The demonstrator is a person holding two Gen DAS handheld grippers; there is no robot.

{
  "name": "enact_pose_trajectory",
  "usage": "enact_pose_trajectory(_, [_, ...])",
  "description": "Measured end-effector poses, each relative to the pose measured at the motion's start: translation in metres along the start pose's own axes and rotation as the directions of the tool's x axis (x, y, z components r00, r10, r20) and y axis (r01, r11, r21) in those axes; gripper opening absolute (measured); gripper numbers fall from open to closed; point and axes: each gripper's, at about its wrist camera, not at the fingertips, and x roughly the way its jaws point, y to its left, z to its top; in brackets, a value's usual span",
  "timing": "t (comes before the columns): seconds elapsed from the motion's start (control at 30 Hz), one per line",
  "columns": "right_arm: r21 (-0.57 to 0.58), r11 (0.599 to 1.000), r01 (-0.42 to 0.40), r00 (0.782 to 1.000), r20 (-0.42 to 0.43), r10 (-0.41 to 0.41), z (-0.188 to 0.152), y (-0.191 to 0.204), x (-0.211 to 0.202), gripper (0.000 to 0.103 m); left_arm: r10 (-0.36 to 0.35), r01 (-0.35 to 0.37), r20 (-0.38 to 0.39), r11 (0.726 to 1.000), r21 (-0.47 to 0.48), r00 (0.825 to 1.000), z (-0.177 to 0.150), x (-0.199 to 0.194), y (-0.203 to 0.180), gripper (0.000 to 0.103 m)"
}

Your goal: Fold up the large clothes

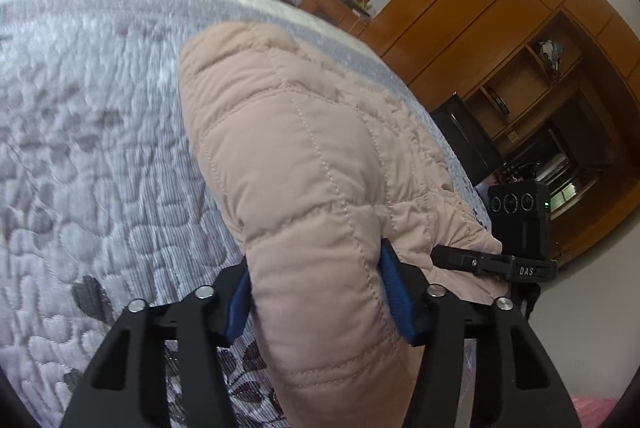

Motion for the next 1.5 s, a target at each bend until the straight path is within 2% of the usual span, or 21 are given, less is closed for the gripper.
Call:
enact_pose_trajectory(0.2, [-0.117, 0.992, 0.039, 0.999, 0.033, -0.036, 0.011, 0.042, -0.001, 0.042, 0.015, -0.019, 0.091, 0.999, 0.046, 0.996, 0.005, -0.033, -0.012, 0.054])
enact_pose_trajectory(0.4, [-0.259, 0.960, 0.103, 0.994, 0.065, -0.090, 0.045, 0.079, 0.005, 0.042, 0.056, -0.068, 0.175, 0.996, 0.065, 0.983, 0.026, -0.059, -0.008, 0.054])
enact_pose_trajectory(0.6, [-0.348, 0.930, 0.119, 0.993, 0.055, -0.106, 0.093, 0.100, 0.039, 0.042, 0.115, -0.125, 0.247, 0.992, 0.025, 0.962, 0.056, -0.075, 0.021, 0.054])
enact_pose_trajectory(0.83, [-0.416, 0.900, 0.128, 0.991, 0.012, -0.135, 0.142, 0.107, 0.112, 0.042, 0.208, -0.201, 0.261, 0.978, -0.056, 0.943, 0.089, -0.070, 0.083, 0.055])
enact_pose_trajectory(0.93, [-0.410, 0.905, 0.111, 0.991, -0.018, -0.129, 0.157, 0.099, 0.145, 0.043, 0.230, -0.212, 0.250, 0.972, -0.098, 0.941, 0.096, -0.060, 0.120, 0.055])
enact_pose_trajectory(1.0, [-0.398, 0.912, 0.101, 0.990, -0.048, -0.130, 0.158, 0.084, 0.159, 0.043, 0.237, -0.213, 0.224, 0.969, -0.129, 0.945, 0.095, -0.051, 0.144, 0.055])
enact_pose_trajectory(1.07, [-0.370, 0.924, 0.093, 0.988, -0.083, -0.133, 0.158, 0.072, 0.178, 0.045, 0.243, -0.212, 0.191, 0.963, -0.168, 0.951, 0.091, -0.039, 0.168, 0.059])
enact_pose_trajectory(1.1, [-0.343, 0.937, 0.068, 0.991, -0.089, -0.104, 0.156, 0.063, 0.181, 0.046, 0.229, -0.196, 0.193, 0.965, -0.174, 0.954, 0.087, -0.036, 0.174, 0.062])
enact_pose_trajectory(1.17, [-0.298, 0.954, 0.032, 0.993, -0.100, -0.064, 0.159, 0.053, 0.180, 0.049, 0.211, -0.182, 0.201, 0.971, -0.154, 0.956, 0.084, -0.034, 0.177, 0.065])
enact_pose_trajectory(1.23, [-0.262, 0.965, 0.021, 0.992, -0.114, -0.053, 0.158, 0.045, 0.177, 0.055, 0.229, -0.205, 0.195, 0.969, -0.136, 0.954, 0.084, -0.032, 0.174, 0.069])
enact_pose_trajectory(1.37, [-0.195, 0.980, 0.040, 0.990, -0.127, -0.066, 0.158, 0.040, 0.167, 0.071, 0.243, -0.216, 0.179, 0.964, -0.157, 0.953, 0.085, -0.035, 0.174, 0.074])
enact_pose_trajectory(1.5, [-0.196, 0.977, 0.087, 0.990, -0.091, -0.107, 0.150, 0.042, 0.134, 0.074, 0.263, -0.233, 0.169, 0.955, -0.183, 0.950, 0.078, -0.052, 0.168, 0.076])
